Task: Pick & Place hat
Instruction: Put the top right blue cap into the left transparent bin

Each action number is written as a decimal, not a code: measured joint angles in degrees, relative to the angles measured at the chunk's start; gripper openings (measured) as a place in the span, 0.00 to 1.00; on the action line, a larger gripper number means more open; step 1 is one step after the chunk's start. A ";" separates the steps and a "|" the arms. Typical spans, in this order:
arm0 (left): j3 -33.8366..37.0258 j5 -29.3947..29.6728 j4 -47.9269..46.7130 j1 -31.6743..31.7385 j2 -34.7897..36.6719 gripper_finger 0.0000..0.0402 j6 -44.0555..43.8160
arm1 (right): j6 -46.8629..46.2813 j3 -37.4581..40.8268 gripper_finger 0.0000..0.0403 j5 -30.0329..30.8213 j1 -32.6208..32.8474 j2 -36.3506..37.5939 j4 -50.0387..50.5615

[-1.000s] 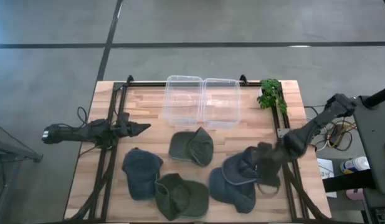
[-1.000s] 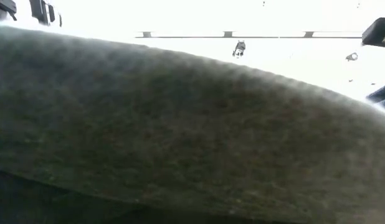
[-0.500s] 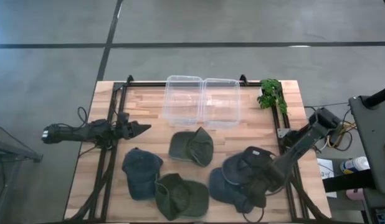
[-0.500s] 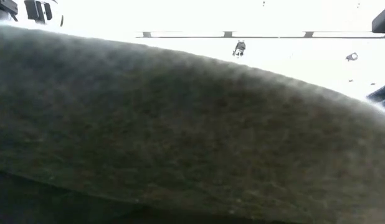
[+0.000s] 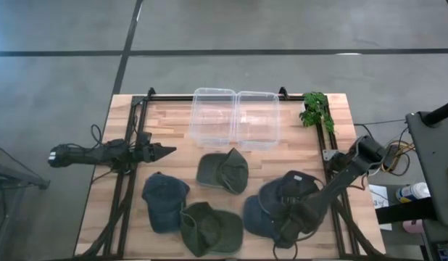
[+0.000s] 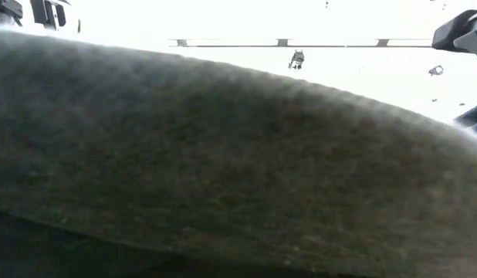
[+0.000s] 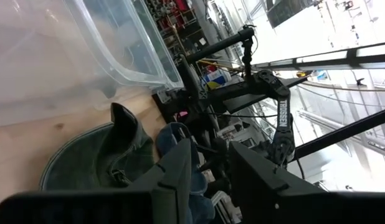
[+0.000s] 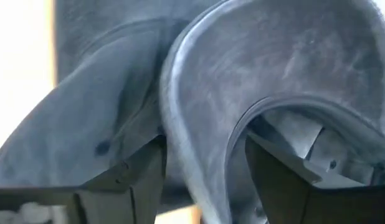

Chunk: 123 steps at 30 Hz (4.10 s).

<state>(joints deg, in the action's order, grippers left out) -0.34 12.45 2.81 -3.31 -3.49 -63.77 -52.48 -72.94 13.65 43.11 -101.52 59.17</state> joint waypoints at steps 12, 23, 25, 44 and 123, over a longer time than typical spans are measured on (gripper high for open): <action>-2.74 1.46 -0.36 0.00 -1.41 0.26 -4.23 | -4.86 1.20 0.05 2.37 0.81 -1.23 -0.73; -9.88 2.43 0.04 0.00 -6.82 0.26 -4.21 | -23.46 1.57 0.04 15.22 1.68 9.39 6.69; -11.24 2.07 0.13 0.00 -8.41 0.26 -4.68 | -27.81 1.94 0.04 19.54 2.19 13.52 7.05; -21.44 -8.20 22.16 -2.44 -35.23 0.26 -4.08 | -10.08 15.14 0.03 43.89 5.62 43.33 -30.23; -99.89 -40.01 -24.98 -6.26 -99.85 0.25 57.47 | -2.87 31.99 0.03 -31.58 -17.05 38.84 -71.97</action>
<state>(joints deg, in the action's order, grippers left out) -100.22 -27.56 -22.17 -9.57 -103.34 -6.31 -55.35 -40.95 -17.93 26.06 -62.68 -12.80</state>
